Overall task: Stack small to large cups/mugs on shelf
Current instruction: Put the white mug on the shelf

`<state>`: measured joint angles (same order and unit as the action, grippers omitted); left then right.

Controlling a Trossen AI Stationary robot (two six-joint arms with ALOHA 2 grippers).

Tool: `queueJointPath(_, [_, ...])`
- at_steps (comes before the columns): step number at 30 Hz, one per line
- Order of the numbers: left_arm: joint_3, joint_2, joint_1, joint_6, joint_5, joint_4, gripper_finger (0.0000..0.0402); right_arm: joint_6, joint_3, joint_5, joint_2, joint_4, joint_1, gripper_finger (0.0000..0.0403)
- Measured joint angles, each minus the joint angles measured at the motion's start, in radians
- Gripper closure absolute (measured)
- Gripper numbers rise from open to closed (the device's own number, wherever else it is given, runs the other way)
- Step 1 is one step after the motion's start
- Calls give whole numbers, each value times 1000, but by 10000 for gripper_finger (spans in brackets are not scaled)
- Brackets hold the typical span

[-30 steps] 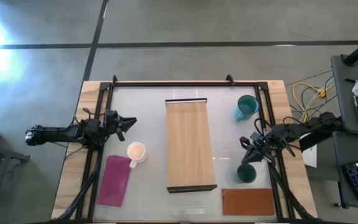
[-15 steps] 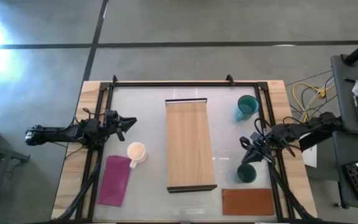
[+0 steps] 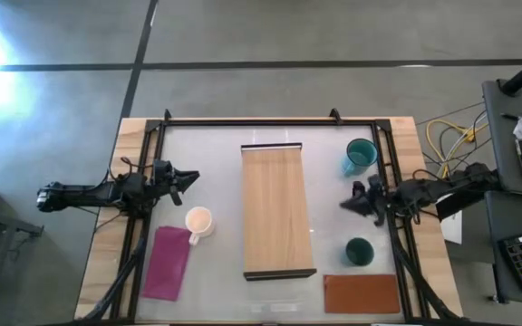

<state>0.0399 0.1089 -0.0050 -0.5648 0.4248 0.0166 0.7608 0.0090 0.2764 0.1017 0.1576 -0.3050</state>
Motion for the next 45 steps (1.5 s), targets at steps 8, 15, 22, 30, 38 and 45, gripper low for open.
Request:
queueJointPath(8, [0,0,0,0,0,0,358,52,0,402,0,150,0,394])
queueJointPath(15, [0,0,1,-47,82,-2,358,111,0,429,-2,168,0,394])
queueJointPath(22, [0,0,0,-511,164,-138,358,21,0,431,25,393,0,394])
queueJointPath(30, [0,0,1,-584,210,-191,358,-504,56,243,181,910,0,394])
queueJointPath(38, [0,1,1,-448,261,-245,358,-629,237,511,330,869,1,394])
queueJointPath(45, [0,6,1,-259,142,-531,358,-761,377,519,414,865,3,394])
